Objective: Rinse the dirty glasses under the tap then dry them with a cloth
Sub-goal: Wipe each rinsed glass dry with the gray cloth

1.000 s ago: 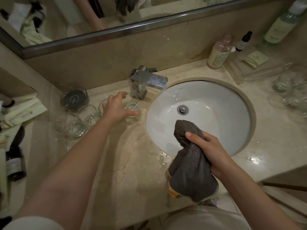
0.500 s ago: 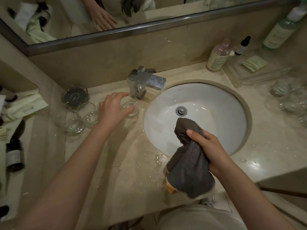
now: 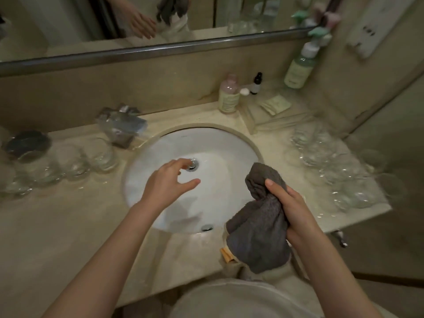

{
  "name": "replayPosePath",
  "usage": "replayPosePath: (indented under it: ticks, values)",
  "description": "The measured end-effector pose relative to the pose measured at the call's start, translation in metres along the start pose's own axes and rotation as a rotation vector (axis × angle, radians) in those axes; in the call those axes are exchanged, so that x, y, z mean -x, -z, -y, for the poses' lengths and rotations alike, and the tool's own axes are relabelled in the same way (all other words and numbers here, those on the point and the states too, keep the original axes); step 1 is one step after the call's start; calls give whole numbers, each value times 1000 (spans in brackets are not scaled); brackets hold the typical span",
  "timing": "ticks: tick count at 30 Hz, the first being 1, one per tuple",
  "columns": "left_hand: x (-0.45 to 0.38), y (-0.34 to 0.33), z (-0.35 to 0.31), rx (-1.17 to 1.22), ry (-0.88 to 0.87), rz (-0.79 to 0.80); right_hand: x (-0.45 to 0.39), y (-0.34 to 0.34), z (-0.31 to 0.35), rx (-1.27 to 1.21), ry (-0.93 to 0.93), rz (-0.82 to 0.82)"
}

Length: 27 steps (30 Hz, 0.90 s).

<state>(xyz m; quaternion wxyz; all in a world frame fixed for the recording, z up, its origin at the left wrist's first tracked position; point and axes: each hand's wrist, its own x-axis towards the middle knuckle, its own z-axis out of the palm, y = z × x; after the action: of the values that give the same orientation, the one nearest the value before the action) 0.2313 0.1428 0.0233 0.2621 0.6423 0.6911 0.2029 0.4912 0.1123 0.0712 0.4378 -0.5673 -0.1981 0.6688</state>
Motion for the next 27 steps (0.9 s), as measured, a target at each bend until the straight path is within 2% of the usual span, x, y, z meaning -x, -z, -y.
replayPosePath:
  ticks: [7,14,22,27]
  values:
    - [-38,-89,-110,103,-73,98,-3,105,47,-103,35,-154]
    - [-80,-144,-188,62,-191,224,-5,174,76,-192,102,-258]
    - [-118,-192,-231,-110,-250,322,-4,215,81,-229,101,-281]
    - [-134,-211,-241,-139,-188,272,-5,224,79,-215,92,-293]
